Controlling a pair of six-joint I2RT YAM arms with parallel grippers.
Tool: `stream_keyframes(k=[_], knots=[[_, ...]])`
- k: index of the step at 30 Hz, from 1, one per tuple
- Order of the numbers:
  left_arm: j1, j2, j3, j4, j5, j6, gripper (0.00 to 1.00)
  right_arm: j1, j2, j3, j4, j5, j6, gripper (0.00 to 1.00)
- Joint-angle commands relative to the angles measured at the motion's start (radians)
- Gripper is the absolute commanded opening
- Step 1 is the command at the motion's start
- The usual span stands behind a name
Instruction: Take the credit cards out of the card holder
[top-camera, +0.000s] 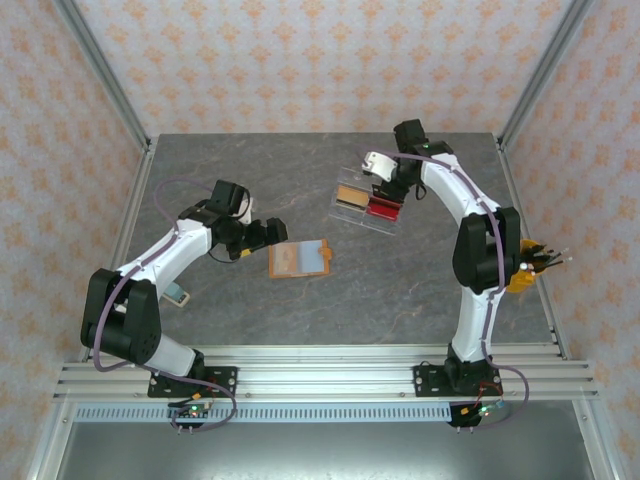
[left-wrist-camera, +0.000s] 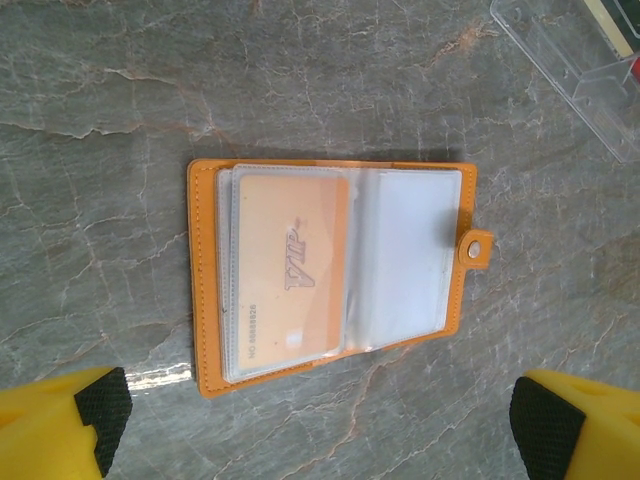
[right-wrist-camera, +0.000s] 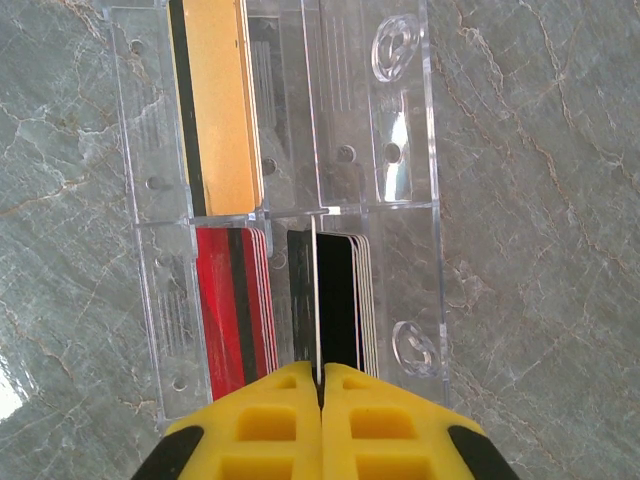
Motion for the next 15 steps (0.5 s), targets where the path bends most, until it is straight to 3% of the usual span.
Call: stream_keyframes(k=[1, 5, 15], knots=[[0.005, 0.023, 0.007, 0.022, 0.025, -0.009, 1.00, -0.011, -0.014, -0.026, 0.032, -0.032, -0.023, 0.12], [0.005, 0.031, 0.012, 0.024, 0.030, -0.009, 1.00, -0.013, -0.016, -0.036, 0.043, -0.021, -0.018, 0.23], [0.005, 0.027, -0.003, 0.034, 0.022, -0.023, 1.00, -0.016, -0.073, -0.011, 0.014, -0.076, 0.079, 0.30]])
